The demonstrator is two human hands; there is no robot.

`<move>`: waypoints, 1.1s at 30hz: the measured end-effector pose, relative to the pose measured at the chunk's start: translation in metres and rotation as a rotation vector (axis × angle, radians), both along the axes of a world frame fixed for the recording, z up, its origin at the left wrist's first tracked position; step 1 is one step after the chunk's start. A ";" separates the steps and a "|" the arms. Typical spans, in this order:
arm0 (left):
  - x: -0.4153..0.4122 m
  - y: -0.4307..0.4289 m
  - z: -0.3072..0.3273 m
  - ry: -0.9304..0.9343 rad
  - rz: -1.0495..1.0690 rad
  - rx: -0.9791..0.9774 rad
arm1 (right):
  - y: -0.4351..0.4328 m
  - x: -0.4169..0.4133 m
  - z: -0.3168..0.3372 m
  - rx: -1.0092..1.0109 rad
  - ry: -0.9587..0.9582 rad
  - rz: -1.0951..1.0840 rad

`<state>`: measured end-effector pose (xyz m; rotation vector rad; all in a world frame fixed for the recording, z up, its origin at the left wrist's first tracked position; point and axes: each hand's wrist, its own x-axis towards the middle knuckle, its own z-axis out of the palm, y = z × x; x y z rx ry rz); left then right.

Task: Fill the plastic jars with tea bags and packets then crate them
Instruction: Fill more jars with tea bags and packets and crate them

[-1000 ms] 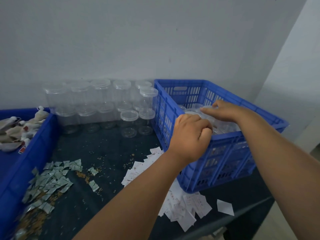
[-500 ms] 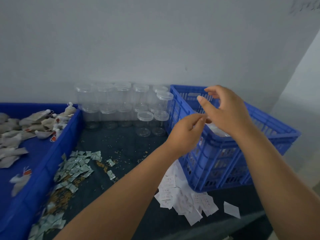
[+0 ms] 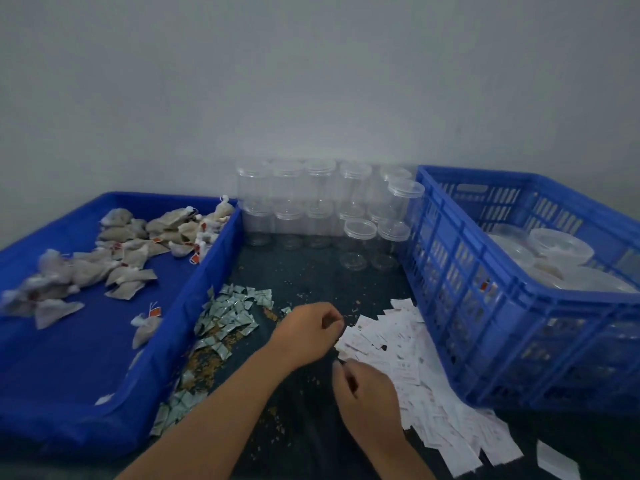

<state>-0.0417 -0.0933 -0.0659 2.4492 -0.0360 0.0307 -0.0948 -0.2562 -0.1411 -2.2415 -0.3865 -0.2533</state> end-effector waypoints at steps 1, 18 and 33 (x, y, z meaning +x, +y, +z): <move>0.007 0.001 0.004 0.002 -0.004 0.009 | -0.001 -0.005 -0.006 -0.071 -0.060 0.031; 0.244 -0.101 0.129 -0.213 -0.155 0.429 | -0.007 0.005 0.012 -0.144 0.180 0.092; 0.219 -0.091 0.148 -0.378 -0.012 0.057 | -0.008 0.004 0.002 0.047 0.141 0.038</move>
